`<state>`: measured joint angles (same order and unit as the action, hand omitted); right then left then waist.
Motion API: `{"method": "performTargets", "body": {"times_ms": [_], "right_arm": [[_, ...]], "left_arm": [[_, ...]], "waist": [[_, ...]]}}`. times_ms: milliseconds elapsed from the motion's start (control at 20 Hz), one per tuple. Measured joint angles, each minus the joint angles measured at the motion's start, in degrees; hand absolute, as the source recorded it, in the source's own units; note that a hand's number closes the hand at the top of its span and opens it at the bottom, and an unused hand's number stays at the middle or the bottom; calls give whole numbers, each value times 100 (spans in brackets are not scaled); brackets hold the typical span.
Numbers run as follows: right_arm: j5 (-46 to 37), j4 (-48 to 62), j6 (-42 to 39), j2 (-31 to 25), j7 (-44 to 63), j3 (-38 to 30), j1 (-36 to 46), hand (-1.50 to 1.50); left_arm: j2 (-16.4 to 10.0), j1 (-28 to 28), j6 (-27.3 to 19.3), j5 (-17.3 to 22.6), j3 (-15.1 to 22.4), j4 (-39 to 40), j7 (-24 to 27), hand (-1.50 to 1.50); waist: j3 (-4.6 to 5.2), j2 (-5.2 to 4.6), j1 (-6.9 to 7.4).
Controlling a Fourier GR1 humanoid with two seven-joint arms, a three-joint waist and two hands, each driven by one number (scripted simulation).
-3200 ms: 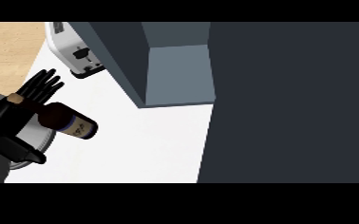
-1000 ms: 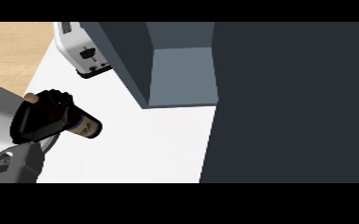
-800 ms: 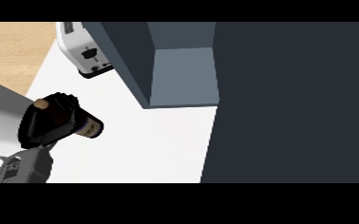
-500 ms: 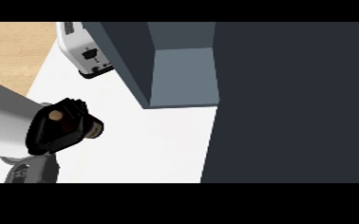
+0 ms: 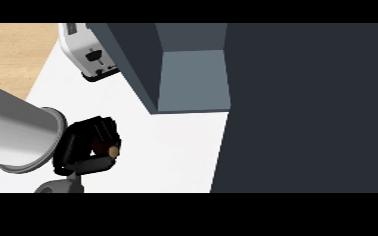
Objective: Pick up the wine, place it into the cabinet and close the cabinet
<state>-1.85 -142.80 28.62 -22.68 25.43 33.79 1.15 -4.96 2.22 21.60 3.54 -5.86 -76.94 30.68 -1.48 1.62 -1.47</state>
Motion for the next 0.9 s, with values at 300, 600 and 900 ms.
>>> {"method": "performTargets", "body": {"times_ms": [300, 600, 900], "right_arm": [[-12, -34, 71, -144, -62, 36, -149, -150], [-29, -92, 117, -347, -187, 1, -358, -150], [-46, -130, 154, -491, -368, 76, -648, -150]], "left_arm": [[142, -280, -842, 202, 912, -449, -522, 150], [249, -341, -1918, 234, 1734, -874, -836, 150], [376, 86, -2734, 214, 2053, -645, -893, 150]], "waist": [[67, -56, 4], [102, -90, 10], [129, -118, 18]]}}
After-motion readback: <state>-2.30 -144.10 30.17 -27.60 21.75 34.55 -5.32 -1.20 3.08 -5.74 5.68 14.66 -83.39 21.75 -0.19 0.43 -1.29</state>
